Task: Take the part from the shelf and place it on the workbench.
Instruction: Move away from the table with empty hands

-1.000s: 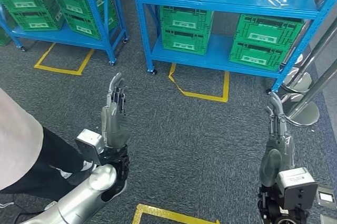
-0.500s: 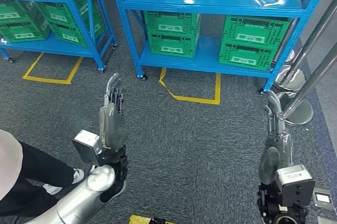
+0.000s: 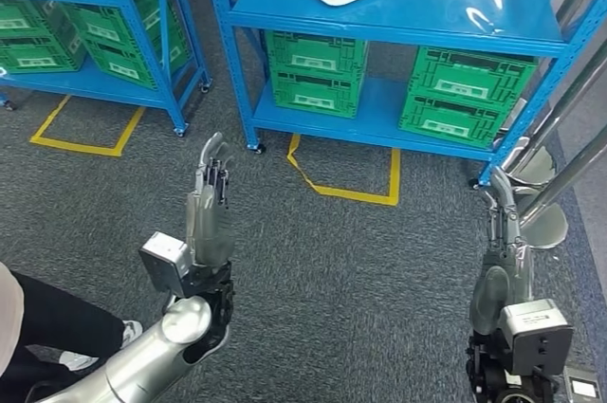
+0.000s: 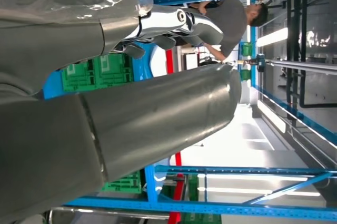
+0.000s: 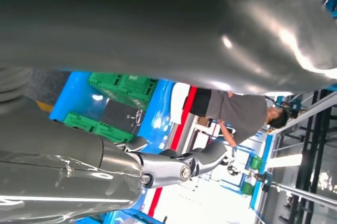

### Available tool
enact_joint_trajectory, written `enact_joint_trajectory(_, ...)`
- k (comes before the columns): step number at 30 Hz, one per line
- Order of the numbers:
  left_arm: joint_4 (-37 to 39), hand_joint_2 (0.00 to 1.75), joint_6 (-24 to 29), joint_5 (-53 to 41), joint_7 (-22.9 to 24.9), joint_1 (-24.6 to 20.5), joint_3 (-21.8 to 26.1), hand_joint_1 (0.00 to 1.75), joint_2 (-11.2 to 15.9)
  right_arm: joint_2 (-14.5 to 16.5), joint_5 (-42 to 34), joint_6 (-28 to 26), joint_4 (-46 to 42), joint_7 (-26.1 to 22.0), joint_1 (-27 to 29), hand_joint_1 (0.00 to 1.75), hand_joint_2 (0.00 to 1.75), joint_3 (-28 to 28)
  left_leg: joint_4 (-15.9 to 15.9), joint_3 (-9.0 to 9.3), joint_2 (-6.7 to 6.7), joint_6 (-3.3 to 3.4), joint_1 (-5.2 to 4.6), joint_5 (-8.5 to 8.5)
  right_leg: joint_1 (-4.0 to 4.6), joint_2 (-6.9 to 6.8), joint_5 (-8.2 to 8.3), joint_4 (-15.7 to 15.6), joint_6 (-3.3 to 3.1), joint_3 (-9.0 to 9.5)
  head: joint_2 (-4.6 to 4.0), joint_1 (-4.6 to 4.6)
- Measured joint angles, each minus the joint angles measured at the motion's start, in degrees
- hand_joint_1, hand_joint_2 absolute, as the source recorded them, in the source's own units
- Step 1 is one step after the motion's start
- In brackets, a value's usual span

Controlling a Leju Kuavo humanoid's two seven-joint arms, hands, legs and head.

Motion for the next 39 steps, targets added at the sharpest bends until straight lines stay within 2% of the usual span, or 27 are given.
enact_joint_trajectory(1, 0.0, 0.0, 0.0, 0.0, 0.0, 0.0, 0.0, 0.0, 0.0, 0.0, 0.0, 0.0, 0.0, 0.0, 0.0, 0.0, 0.0, 0.0, 0.1, 0.77, -0.02, -0.19, -0.08, -0.6, 0.06, -0.03, 2.92, -3.9, -0.19, 0.82, 0.0, 0.14)
enact_joint_trajectory(2, 0.0, 0.0, 0.0, 0.0, 0.1, 0.0, 0.0, 0.0, 0.0, 0.0, 0.1, 0.0, 0.1, 0.1, 0.0, 0.0, 0.0, -0.1, 0.2, 1.22, -0.07, -0.46, -0.17, -1.15, 0.16, -0.06, 4.85, -6.9, -0.55, 1.55, 0.0, 0.34)
enact_joint_trajectory(3, 0.1, 0.0, -0.1, 0.0, 0.1, 0.0, 0.0, 0.0, 0.0, 0.0, 0.1, 0.0, 0.1, 0.1, 0.1, 0.0, 0.0, -0.1, 0.3, 1.45, -0.1, -0.77, -0.25, -1.57, 0.26, -0.05, 5.96, -8.5, -0.99, 2.0, 0.0, 0.45)
enact_joint_trajectory(6, 0.1, 0.0, -0.1, 0.0, 0.1, -0.1, -0.1, 0.0, 0.0, 0.0, 0.1, 0.1, 0.1, 0.1, 0.1, 0.0, 0.0, -0.2, 1.1, 1.63, -0.17, -1.59, -0.36, -2.17, 0.2, 0.16, 6.03, -9.3, -2.24, 3.1, 0.0, 0.5)
enact_joint_trajectory(7, 0.1, 0.0, -0.1, 0.0, 0.1, -0.2, -0.1, 0.0, 0.0, 0.0, 0.1, 0.1, 0.1, 0.0, 0.1, 0.0, 0.0, -0.2, 2.5, 1.05, -0.14, -1.86, -0.34, -2.39, 0.08, 0.2, 5.94, -9.5, -2.51, 3.56, 0.0, 0.39)
enact_joint_trajectory(9, 0.1, 0.0, -0.1, 0.0, 0.0, -0.3, -0.1, 0.0, 0.0, 0.0, 0.1, 0.2, 0.1, -0.1, 0.0, 0.0, 0.0, -0.3, 8.7, -2.54, -0.04, -2.57, -0.07, -3.84, -0.13, 0.24, 5.64, -9.8, -2.91, 4.41, 0.0, 0.01)
enact_joint_trajectory(11, 0.1, 0.0, 0.0, 0.0, -0.1, -0.3, -0.1, 0.0, 0.0, 0.0, 0.1, 0.5, 0.1, -0.2, -0.1, 0.0, 0.0, -0.2, 16.3, -8.09, 0.02, -3.19, 0.36, -6.47, -0.18, 0.25, 5.03, -9.9, -3.07, 4.93, 0.0, -0.36)
enact_joint_trajectory(12, 0.1, 0.0, 0.0, 0.1, -0.2, -0.2, -0.1, 0.0, 0.0, 0.0, 0.1, 0.6, 0.2, -0.2, -0.1, 0.0, 0.0, -0.2, 18.2, -10.09, 0.03, -3.34, 0.55, -7.06, -0.18, 0.28, 4.64, -9.9, -3.05, 5.29, 0.0, -0.46)
enact_joint_trajectory(13, 0.1, 0.0, 0.0, 0.1, -0.2, -0.1, -0.1, 0.0, 0.1, 0.0, 0.0, 0.6, 0.2, -0.2, -0.1, 0.0, 0.0, -0.2, 18.0, -11.09, 0.05, -3.36, 0.67, -6.49, -0.18, 0.31, 4.2, -9.9, -3.0, 5.79, 0.0, -0.57)
enact_joint_trajectory(14, 0.2, 0.0, 0.0, 0.2, -0.3, -0.1, -0.1, 0.0, 0.1, 0.0, 0.0, 0.7, 0.2, -0.2, -0.1, 0.0, 0.0, -0.2, 15.6, -10.86, 0.06, -3.28, 0.74, -4.55, -0.18, 0.34, 3.76, -9.9, -2.91, 6.37, 0.0, -0.68)
enact_joint_trajectory(16, 0.2, 0.0, 0.1, 0.3, -0.3, -0.1, -0.1, 0.0, 0.1, 0.0, -0.1, 0.7, 0.2, -0.3, -0.1, 0.0, 0.0, -0.2, 7.3, -8.2, 0.08, -2.79, 0.69, 0.94, -0.17, 0.39, 2.86, -10.0, -2.63, 7.59, 0.0, -0.87)
enact_joint_trajectory(17, 0.2, 0.0, 0.1, 0.3, -0.3, -0.2, -0.1, 0.0, 0.2, 0.0, -0.1, 0.7, 0.2, -0.3, -0.2, 0.0, 0.0, -0.2, 4.1, -7.0, 0.11, -2.51, 0.53, 1.99, -0.14, 0.47, 2.46, -10.1, -2.39, 8.0, 0.0, -0.86)
enact_joint_trajectory(19, 0.2, 0.0, 0.1, 0.4, -0.3, -0.2, -0.1, 0.0, 0.2, 0.1, -0.1, 0.8, 0.3, -0.3, -0.2, 0.0, 0.0, -0.2, 1.3, -5.89, 0.06, -1.77, 0.16, 1.78, -0.07, 0.55, 2.06, -10.2, -1.68, 8.52, 0.0, -0.82)
enact_joint_trajectory(20, 0.2, 0.0, 0.1, 0.4, -0.4, -0.2, -0.1, 0.0, 0.2, 0.1, -0.1, 0.8, 0.3, -0.3, -0.3, 0.0, 0.0, -0.2, 1.0, -5.53, 0.02, -1.32, 0.12, 1.34, -0.01, 0.57, 2.1, -10.2, -1.26, 8.79, 0.0, -0.79)
enact_joint_trajectory(22, 0.2, 0.0, 0.2, 0.4, -0.4, -0.2, -0.1, 0.0, 0.2, 0.1, -0.2, 0.8, 0.3, -0.3, -0.3, 0.0, 0.0, -0.2, 0.4, -4.34, -0.03, -0.53, 0.35, 2.04, 0.0, 0.35, 1.61, -8.9, -0.6, 8.97, 0.0, -0.73)
enact_joint_trajectory(23, 0.2, 0.0, 0.2, 0.4, -0.5, -0.2, -0.1, 0.0, 0.2, 0.1, -0.2, 0.8, 0.3, -0.3, -0.3, 0.0, 0.0, -0.2, 0.3, -3.66, 0.05, -0.26, 0.44, 2.11, -0.02, 0.24, 0.63, -7.2, -0.34, 8.35, 0.0, -0.52)
enact_joint_trajectory(24, 0.2, 0.0, 0.2, 0.4, -0.5, -0.2, -0.1, 0.0, 0.2, 0.1, -0.2, 0.8, 0.3, -0.3, -0.4, 0.0, 0.0, -0.2, 0.3, -3.18, 0.11, -0.07, 0.45, 1.99, -0.06, 0.13, -0.84, -4.2, -0.17, 6.87, 0.0, -0.28)
enact_joint_trajectory(26, 0.2, 0.0, 0.2, 0.5, -0.5, -0.1, -0.2, 0.0, 0.2, 0.1, -0.2, 0.7, 0.5, -0.2, -0.5, 0.0, 0.0, -0.2, 0.3, -2.6, 0.14, 0.23, 0.31, 1.46, -0.06, 0.04, -4.1, 3.6, 0.11, 2.44, 0.0, 0.16)
enact_joint_trajectory(27, 0.2, 0.0, 0.2, 0.5, -0.5, 0.0, -0.2, 0.0, 0.2, 0.1, -0.2, 0.7, 0.5, -0.2, -0.4, 0.0, 0.0, -0.2, 0.4, -2.34, 0.12, 0.29, 0.26, 1.13, -0.06, 0.04, -5.11, 6.4, 0.19, 0.34, 0.0, 0.21)
enact_joint_trajectory(28, 0.2, 0.0, 0.2, 0.5, -0.5, 0.0, -0.2, 0.0, 0.2, 0.1, -0.2, 0.6, 0.6, -0.1, -0.4, 0.0, 0.0, -0.2, 0.4, -1.96, 0.09, 0.27, 0.22, 0.77, -0.06, 0.03, -5.09, 7.1, 0.21, -0.88, 0.0, 0.22)
enact_joint_trajectory(29, 0.2, 0.0, 0.2, 0.5, -0.4, 0.1, -0.3, 0.0, 0.2, 0.1, -0.2, 0.6, 0.6, 0.0, -0.4, 0.0, 0.0, -0.2, 0.4, -1.41, 0.04, 0.22, 0.21, 0.33, -0.06, 0.02, -3.71, 5.7, 0.16, -1.05, 0.0, 0.24)
enact_joint_trajectory(31, 0.2, 0.0, 0.4, 0.5, -0.3, 0.2, -0.3, 0.0, 0.3, 0.1, -0.2, 0.4, 0.6, 0.2, -0.4, 0.0, 0.0, -0.2, 0.4, -0.04, -0.03, -0.05, 0.21, -0.71, -0.03, -0.01, 1.92, -1.8, -0.18, 0.86, 0.0, 0.33)
enact_joint_trajectory(32, 0.2, 0.0, 0.4, 0.5, -0.2, 0.3, -0.4, 0.0, 0.3, 0.1, -0.2, 0.3, 0.6, 0.3, -0.5, 0.0, 0.0, -0.2, 0.4, 0.48, -0.07, -0.25, 0.17, -1.15, 0.12, -0.04, 3.8, -5.4, -0.42, 1.78, 0.0, 0.44)
enact_joint_trajectory(33, 0.2, 0.0, 0.5, 0.5, -0.1, 0.3, -0.4, 0.0, 0.3, 0.1, -0.2, 0.2, 0.6, 0.4, -0.5, 0.0, 0.0, -0.2, 0.5, 0.67, -0.1, -0.51, 0.13, -1.49, 0.27, -0.08, 4.94, -7.8, -0.8, 2.55, 0.0, 0.54)
enact_joint_trajectory(35, 0.2, 0.0, 0.7, 0.5, 0.2, 0.3, -0.4, 0.0, 0.3, 0.1, -0.3, -0.1, 0.6, 0.6, -0.6, 0.0, 0.0, 0.0, 0.8, 0.66, -0.12, -1.03, 0.0, -1.75, 0.52, -0.11, 4.77, -9.2, -1.73, 2.94, 0.0, 0.48)
enact_joint_trajectory(37, 0.0, 0.0, 0.7, 0.4, 0.4, 0.3, -0.5, 0.0, 0.5, 0.1, -0.3, -0.4, 0.6, 0.8, -0.6, 0.0, 0.0, 0.0, 2.1, 0.31, -0.05, -1.54, -0.04, -1.96, 0.28, -0.01, 5.04, -9.7, -2.5, 3.79, 0.0, 0.3)
enact_joint_trajectory(39, -0.1, 0.0, 0.7, 0.2, 0.5, 0.2, -0.5, 0.0, 0.6, 0.1, -0.3, -0.6, 0.6, 0.9, -0.7, 0.0, 0.0, 0.0, 7.0, -2.41, 0.03, -2.23, 0.13, -2.97, -0.01, 0.04, 4.74, -10.1, -2.95, 4.88, 0.0, 0.02)
